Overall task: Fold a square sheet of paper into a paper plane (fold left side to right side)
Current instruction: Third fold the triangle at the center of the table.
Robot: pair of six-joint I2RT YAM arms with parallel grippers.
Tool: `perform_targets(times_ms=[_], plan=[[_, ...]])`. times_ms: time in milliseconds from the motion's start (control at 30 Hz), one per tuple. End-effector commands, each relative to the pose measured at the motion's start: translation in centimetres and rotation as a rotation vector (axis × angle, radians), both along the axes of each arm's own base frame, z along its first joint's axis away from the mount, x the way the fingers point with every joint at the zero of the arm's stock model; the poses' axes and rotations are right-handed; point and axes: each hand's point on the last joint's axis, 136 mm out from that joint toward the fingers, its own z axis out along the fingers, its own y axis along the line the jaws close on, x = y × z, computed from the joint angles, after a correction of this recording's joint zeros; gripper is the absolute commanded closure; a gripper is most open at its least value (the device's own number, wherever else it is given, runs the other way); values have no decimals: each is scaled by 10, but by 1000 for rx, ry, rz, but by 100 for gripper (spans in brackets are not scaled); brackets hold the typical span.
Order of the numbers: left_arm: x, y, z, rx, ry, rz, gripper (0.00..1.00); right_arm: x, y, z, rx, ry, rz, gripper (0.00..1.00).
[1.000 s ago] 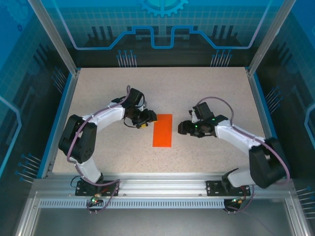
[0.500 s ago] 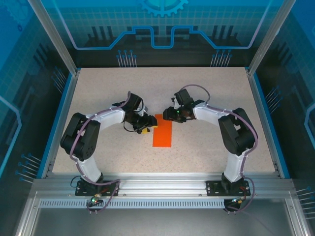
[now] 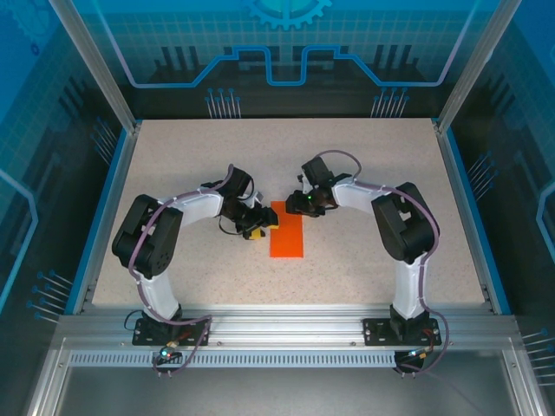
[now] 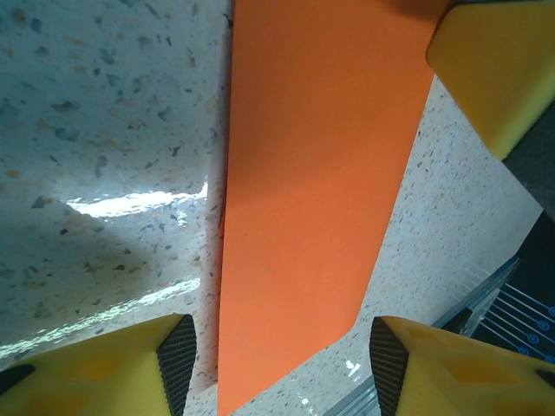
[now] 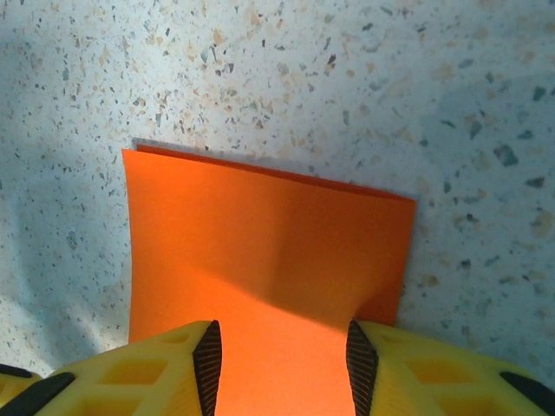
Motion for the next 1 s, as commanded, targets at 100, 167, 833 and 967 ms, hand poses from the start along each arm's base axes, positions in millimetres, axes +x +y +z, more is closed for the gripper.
perform_targets(times_ms=[100, 167, 833, 967], plan=[[-16, -1, -11, -7, 57, -37, 43, -7, -4, -18, -74, 46, 51, 57], [-17, -4, -12, -13, 62, -44, 43, -8, -4, -20, -75, 52, 52, 57], [-27, -20, -22, -5, 98, -76, 51, -11, -3, -21, -64, 58, 56, 59], [-27, -22, -20, -9, 94, -75, 54, -12, -3, -21, -64, 58, 57, 59]])
